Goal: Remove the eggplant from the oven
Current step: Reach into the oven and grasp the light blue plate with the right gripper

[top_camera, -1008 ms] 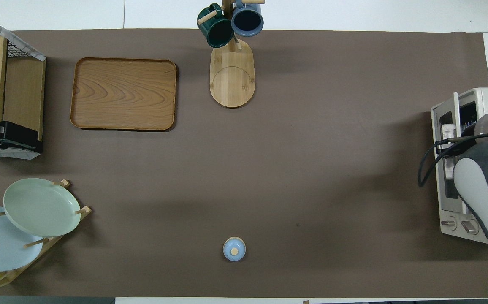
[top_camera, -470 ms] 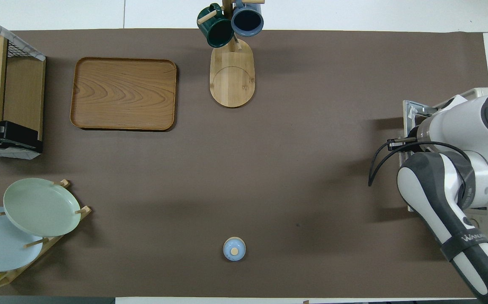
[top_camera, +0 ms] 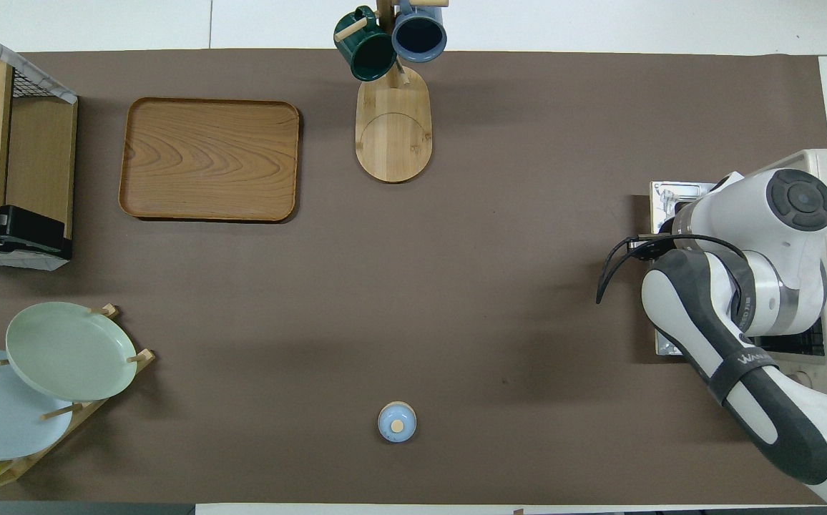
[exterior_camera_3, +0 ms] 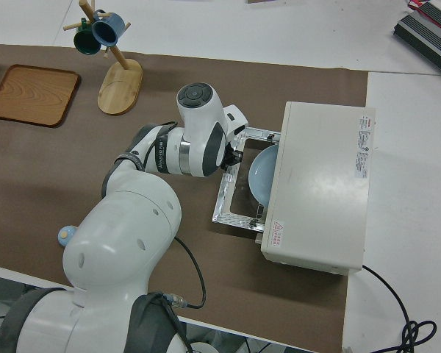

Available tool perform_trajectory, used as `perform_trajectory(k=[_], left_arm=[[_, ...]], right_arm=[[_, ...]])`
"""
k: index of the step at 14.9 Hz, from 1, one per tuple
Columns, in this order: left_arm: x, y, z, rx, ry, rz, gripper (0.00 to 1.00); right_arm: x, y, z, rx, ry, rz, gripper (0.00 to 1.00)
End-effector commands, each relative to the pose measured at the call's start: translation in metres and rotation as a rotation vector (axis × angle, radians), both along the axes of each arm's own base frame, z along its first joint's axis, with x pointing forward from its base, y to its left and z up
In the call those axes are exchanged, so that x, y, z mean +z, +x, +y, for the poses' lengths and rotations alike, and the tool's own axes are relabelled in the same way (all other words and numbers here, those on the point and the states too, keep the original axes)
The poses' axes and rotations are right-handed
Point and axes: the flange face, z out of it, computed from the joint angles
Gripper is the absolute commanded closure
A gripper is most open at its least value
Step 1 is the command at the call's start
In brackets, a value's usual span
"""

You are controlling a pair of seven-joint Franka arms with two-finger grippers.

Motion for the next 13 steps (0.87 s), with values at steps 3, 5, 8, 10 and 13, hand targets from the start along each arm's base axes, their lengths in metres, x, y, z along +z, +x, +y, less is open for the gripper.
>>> perform_trajectory(k=[3, 5, 8, 10, 13], left_arm=[[-0.001, -0.004, 0.003, -0.003, -0.002, 0.013, 0.0], [-0.001, -0.004, 0.003, -0.003, -0.002, 0.013, 0.0], [-0.001, -0.004, 0.003, -0.003, -0.002, 0.013, 0.0], [-0.001, -0.004, 0.003, -0.003, -0.002, 0.013, 0.0], [-0.001, -0.004, 0.003, -0.003, -0.002, 0.013, 0.0]], right_arm=[[0.005, 0.016, -0.001, -0.046, 0.03, -0.025, 1.0], [0.025, 0.023, 0.01, -0.042, 0.035, 0.006, 1.0], [0.078, 0.027, 0.027, -0.099, 0.039, 0.056, 0.63], [0.099, 0.017, 0.017, -0.129, 0.014, 0.099, 0.52], [0.113, 0.008, -0.017, -0.117, -0.076, 0.11, 0.51]])
